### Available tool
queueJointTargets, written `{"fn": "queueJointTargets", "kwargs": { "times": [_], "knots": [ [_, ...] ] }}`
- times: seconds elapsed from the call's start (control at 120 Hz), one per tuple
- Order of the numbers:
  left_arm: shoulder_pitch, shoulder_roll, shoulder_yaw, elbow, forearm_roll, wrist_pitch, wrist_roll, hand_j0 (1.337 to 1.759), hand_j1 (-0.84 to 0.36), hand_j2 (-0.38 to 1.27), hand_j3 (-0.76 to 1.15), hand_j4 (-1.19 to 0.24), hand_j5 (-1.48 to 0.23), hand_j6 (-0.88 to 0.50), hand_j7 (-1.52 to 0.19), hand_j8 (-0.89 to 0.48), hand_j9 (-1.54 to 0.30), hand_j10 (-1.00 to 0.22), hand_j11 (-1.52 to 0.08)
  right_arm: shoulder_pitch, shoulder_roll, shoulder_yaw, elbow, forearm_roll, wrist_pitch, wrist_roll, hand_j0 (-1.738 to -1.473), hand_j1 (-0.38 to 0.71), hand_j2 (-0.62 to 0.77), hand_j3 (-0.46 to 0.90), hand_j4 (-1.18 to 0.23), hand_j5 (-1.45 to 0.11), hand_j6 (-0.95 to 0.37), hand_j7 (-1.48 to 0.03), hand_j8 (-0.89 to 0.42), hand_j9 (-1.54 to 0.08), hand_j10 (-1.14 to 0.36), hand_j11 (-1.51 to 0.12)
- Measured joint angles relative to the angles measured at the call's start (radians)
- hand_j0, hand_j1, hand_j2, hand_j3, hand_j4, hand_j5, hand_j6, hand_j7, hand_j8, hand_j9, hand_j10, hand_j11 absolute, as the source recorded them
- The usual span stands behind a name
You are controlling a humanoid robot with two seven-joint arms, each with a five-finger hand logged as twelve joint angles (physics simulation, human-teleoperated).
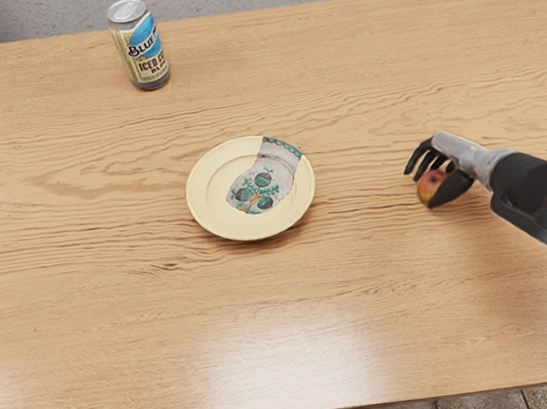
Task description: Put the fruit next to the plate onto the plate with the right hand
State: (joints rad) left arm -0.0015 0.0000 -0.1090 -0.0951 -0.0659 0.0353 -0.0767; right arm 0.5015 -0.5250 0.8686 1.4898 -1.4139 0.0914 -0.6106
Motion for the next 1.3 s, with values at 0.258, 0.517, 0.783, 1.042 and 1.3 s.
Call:
{"fn": "queueJointTargets", "kwargs": {
  "times": [0.258, 0.517, 0.783, 1.042, 1.3],
  "knots": [
    [0.0, 0.0, 0.0, 0.0, 0.0, 0.0, 0.0, 1.658, 0.34, 0.0, 0.0, -0.01, -0.01, -0.01, -0.01, -0.01, -0.01, -0.01, -0.01, 0.028, -0.005, 0.005, 0.007, 0.053, 0.022, 0.0, -1.657, 0.28, 0.27, 0.0, -0.63, -0.83, -0.63, -0.83, -0.46, -0.84, -0.54, -0.84],
    [0.0, 0.0, 0.0, 0.0, 0.0, 0.0, 0.0, 1.658, 0.34, 0.0, 0.0, -0.01, -0.01, -0.01, -0.01, -0.01, -0.01, -0.01, -0.01, 0.067, 0.005, 0.004, 0.053, 0.103, 0.038, 0.0, -1.657, 0.27, 0.31, 0.0, -0.64, -0.85, -0.65, -0.84, -0.48, -0.85, -0.56, -0.85],
    [0.0, 0.0, 0.0, 0.0, 0.0, 0.0, 0.0, 1.658, 0.34, 0.0, 0.0, -0.01, -0.01, -0.01, -0.01, -0.01, -0.01, -0.01, -0.01, 0.106, 0.062, -0.008, 0.07, 0.132, 0.04, 0.0, -1.657, 0.28, 0.36, 0.0, -0.65, -0.87, -0.67, -0.85, -0.49, -0.87, -0.57, -0.86],
    [0.0, 0.0, 0.0, 0.0, 0.0, 0.0, 0.0, 1.658, 0.34, 0.0, 0.0, -0.01, -0.01, -0.01, -0.01, -0.01, -0.01, -0.01, -0.01, 0.174, 0.163, -0.058, 0.039, 0.132, 0.038, -0.001, -1.658, 0.31, 0.45, 0.0, -0.65, -0.89, -0.68, -0.87, -0.49, -0.88, -0.58, -0.86],
    [0.0, 0.0, 0.0, 0.0, 0.0, 0.0, 0.0, 1.658, 0.34, 0.0, 0.0, -0.01, -0.01, -0.01, -0.01, -0.01, -0.01, -0.01, -0.01, 0.22, 0.263, -0.09, -0.014, 0.13, 0.033, -0.001, -1.658, 0.35, 0.5, 0.0, -0.65, -0.9, -0.66, -0.87, -0.47, -0.89, -0.56, -0.86]
  ]
}}
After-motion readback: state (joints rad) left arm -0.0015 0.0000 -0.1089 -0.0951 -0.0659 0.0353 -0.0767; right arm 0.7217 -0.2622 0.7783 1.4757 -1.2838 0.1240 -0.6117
